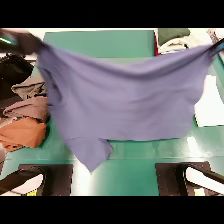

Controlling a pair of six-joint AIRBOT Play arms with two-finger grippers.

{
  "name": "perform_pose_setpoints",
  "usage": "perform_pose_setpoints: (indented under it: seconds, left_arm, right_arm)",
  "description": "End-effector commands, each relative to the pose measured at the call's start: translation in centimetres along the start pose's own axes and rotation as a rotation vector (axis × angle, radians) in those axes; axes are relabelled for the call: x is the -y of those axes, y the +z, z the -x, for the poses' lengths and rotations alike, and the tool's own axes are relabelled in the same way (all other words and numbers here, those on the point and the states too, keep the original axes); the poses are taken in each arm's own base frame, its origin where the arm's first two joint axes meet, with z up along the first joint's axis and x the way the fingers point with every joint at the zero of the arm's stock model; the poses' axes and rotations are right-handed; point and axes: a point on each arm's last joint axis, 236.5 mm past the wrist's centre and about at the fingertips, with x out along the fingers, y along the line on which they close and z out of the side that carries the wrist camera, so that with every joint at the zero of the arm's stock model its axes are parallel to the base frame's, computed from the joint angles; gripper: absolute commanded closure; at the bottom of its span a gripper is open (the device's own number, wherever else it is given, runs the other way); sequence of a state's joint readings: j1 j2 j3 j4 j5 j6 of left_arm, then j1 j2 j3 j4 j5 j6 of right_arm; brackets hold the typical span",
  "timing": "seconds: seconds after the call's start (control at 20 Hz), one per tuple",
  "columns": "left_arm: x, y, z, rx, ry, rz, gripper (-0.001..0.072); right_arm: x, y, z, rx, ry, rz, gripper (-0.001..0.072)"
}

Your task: Fold the shirts.

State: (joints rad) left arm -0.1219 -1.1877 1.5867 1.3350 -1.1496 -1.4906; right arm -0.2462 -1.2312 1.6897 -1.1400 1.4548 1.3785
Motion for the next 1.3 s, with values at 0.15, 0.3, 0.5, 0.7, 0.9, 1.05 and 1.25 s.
perform_pose_setpoints:
  seconds: [0.15,0.3,0.5,0.7,0.9,1.05,1.25]
  left_arm:
    - [-5.0,-6.1,-13.4,-0.168,0.025,0.139,0.0426]
    - [-7.2,-6.6,-11.8,-0.199,0.013,0.237,0.0189]
    - [-8.6,-12.6,-7.9,-0.383,-0.006,0.317,0.0227]
    - [-7.0,-23.4,-5.6,-0.508,0.018,0.385,0.0226]
    - [-4.4,-33.0,-3.5,-0.627,0.014,0.459,0.0227]
    - [-3.4,-35.9,-3.5,-0.645,0.001,0.506,0.0227]
    - [-1.4,-35.5,-5.2,-0.574,-0.08,0.539,0.0227]
  right_arm:
    - [2.9,-3.7,-13.8,-0.244,0.005,-0.106,0.0399]
    - [1.9,-2.4,-12.8,-0.251,0.057,-0.108,0.0266]
    - [0.9,-4.9,-9.9,-0.276,0.061,-0.082,0.0272]
    - [-0.6,-10.4,-8.2,-0.323,0.072,-0.08,0.0272]
    - [-1.4,-12.2,-6.9,-0.257,0.066,-0.086,0.0272]
    - [-1.8,-12.1,-6.0,-0.192,0.067,-0.086,0.0272]
    - [-2.1,-11.9,-5.2,-0.17,0.066,-0.076,0.0272]
